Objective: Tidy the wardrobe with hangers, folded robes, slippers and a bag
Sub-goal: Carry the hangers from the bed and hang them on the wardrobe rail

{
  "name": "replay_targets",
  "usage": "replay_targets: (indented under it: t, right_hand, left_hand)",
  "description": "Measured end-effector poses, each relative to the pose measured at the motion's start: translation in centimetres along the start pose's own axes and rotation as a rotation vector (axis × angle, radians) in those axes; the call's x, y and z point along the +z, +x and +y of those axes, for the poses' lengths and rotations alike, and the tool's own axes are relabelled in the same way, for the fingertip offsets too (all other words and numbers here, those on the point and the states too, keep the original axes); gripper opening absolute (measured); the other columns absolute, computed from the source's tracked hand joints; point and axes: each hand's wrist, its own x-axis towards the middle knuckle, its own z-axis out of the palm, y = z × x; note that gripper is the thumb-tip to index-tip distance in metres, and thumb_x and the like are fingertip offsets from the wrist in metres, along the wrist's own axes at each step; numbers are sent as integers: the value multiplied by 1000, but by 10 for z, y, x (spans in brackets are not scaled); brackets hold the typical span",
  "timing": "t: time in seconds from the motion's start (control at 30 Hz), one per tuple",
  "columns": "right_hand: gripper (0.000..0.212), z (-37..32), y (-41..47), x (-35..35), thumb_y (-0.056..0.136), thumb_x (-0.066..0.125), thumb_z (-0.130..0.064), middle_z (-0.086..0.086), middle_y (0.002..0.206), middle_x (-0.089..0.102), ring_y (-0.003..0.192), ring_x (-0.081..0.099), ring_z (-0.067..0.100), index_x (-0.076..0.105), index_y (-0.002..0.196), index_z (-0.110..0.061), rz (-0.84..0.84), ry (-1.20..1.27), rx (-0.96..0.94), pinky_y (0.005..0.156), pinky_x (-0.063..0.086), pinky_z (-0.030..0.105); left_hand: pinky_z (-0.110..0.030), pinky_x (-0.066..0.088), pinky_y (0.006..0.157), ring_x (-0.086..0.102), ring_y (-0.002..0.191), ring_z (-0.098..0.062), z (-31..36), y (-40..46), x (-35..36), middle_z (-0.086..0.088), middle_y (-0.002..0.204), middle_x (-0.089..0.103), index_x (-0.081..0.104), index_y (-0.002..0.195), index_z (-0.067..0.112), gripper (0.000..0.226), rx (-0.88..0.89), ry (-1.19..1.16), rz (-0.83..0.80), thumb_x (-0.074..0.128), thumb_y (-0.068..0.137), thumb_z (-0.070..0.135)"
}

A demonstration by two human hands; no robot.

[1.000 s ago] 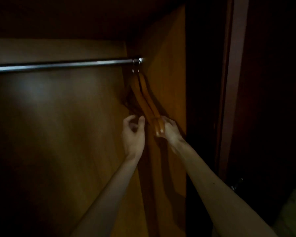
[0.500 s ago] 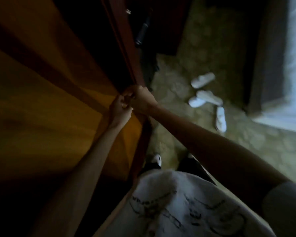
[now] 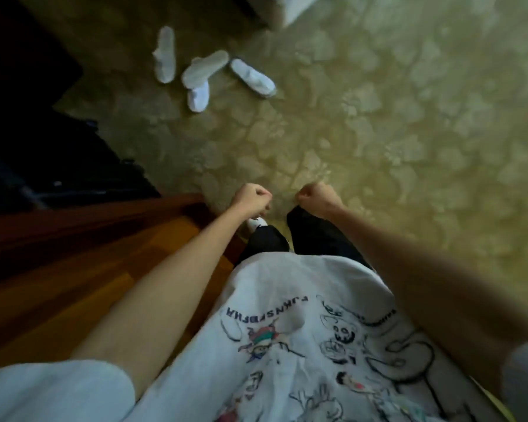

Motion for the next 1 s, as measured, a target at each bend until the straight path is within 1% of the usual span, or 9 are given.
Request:
replay_targets:
  t: [0.07,0.13,0.27,0.33,0.4,0.47,0.53,0.77,1.0]
  right_hand:
    - [27,53,2,-9,90,54,-25,16,89,70,86,66,32,73,93,-5,23,114,116,65,42,26]
    - [30,100,1,-16,86,53,-30,12,76,67,75,66,30,70,83,-5,48,235,238,55,42,27]
    - [22,177,-13,-33,79,54,-25,5,67,61,72,64,27,62,64,-12,85,419,370,60,48,29]
    - [19,196,-17,-49,86,58,-24,6,79,69,81,67,25,71,77,-14,76,506,399,72,56,34]
    - [26,209,-5,-71,88,59,-19,15,91,73,82,67,25,72,101,-1,100,585,406,82,58,43]
    - [33,209,15,-107,88,59,-20,14,92,74,80,67,23,68,114,-3,162,651,377,83,59,44]
    - [31,194,37,-155,91,59,-22,7,93,74,82,67,20,65,118,-9,212,692,300,78,58,37]
    - [28,126,133,-338,90,59,-21,6,101,74,92,70,19,72,113,-11,270,584,-30,86,59,37]
    - [26,128,224,-489,94,58,-20,5,96,73,83,68,16,72,112,-8,192,424,-22,74,56,27]
  left_hand:
    - [-28,51,55,60,55,-17,37,10,25,-6,76,71,69,90,11,15,5,64,-79,55,95,9]
    - [-28,47,55,59,56,-16,69,20,47,-6,75,69,68,100,6,16,17,134,-131,52,98,9]
    - [-23,46,50,58,57,-13,126,35,76,-4,76,68,68,102,8,17,42,299,-189,51,100,9]
    - [-21,46,47,58,57,-14,148,43,79,-4,75,67,68,102,6,16,42,338,-163,52,101,10]
    - [-20,47,49,59,58,-13,167,52,79,-4,76,66,68,97,8,16,42,367,-109,53,101,10]
    - [-23,48,54,59,59,-12,184,64,77,-5,74,66,69,89,7,18,38,354,-51,54,100,8]
    - [-22,47,53,59,58,-11,205,73,72,-5,72,66,68,85,8,19,34,341,-6,55,99,8]
    - [-26,48,54,67,70,-19,281,123,50,-10,87,72,70,99,8,16,-45,319,-17,54,101,12]
    - [-21,46,45,59,59,-16,417,196,52,-9,78,66,67,90,5,17,-108,182,6,53,101,10]
